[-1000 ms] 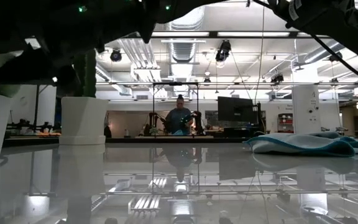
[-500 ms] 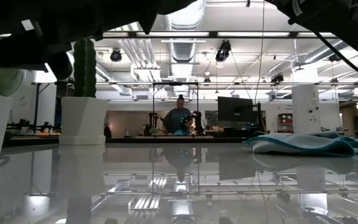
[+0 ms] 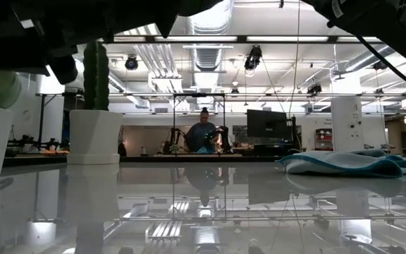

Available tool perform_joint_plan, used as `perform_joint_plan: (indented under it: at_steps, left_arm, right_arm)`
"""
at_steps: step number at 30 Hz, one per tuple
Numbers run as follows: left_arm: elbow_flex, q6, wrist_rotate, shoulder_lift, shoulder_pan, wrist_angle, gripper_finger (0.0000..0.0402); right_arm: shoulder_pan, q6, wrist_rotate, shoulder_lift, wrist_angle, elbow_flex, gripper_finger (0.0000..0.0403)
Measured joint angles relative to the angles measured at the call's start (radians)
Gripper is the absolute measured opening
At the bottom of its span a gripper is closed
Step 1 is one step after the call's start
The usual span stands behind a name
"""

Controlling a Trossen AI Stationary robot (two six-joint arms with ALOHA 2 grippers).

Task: Fold microfiber towels
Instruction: Put the green microfiber towel into the white bin

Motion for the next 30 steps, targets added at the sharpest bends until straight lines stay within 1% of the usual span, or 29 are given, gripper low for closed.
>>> perform_joint_plan:
  at_steps: [8,14,19,24,30]
  left_arm:
    - [-0.039,-0.009,-0.005,0.159,-0.003,-0.002,0.0001]
    - [-0.048,-0.060,0.036,0.253,-0.002,-0.117,0.0000]
    - [-0.053,-0.061,0.038,0.289,-0.002,-0.131,0.0000]
    - [-0.054,-0.066,0.037,0.300,-0.002,-0.125,0.0000]
    - [-0.049,-0.108,-0.007,0.293,-0.002,-0.125,0.0000]
  right_arm:
    - [0.005,0.009,0.000,0.000,0.015,0.000,0.0233]
    - [0.005,0.009,0.001,0.000,-0.012,0.000,0.0233]
    - [0.004,-0.011,0.004,-0.018,-0.091,0.001,0.0233]
    - [0.006,-0.065,0.070,-0.051,-0.163,0.001,0.0233]
    - [0.010,-0.114,0.085,-0.079,-0.280,0.002,0.0225]
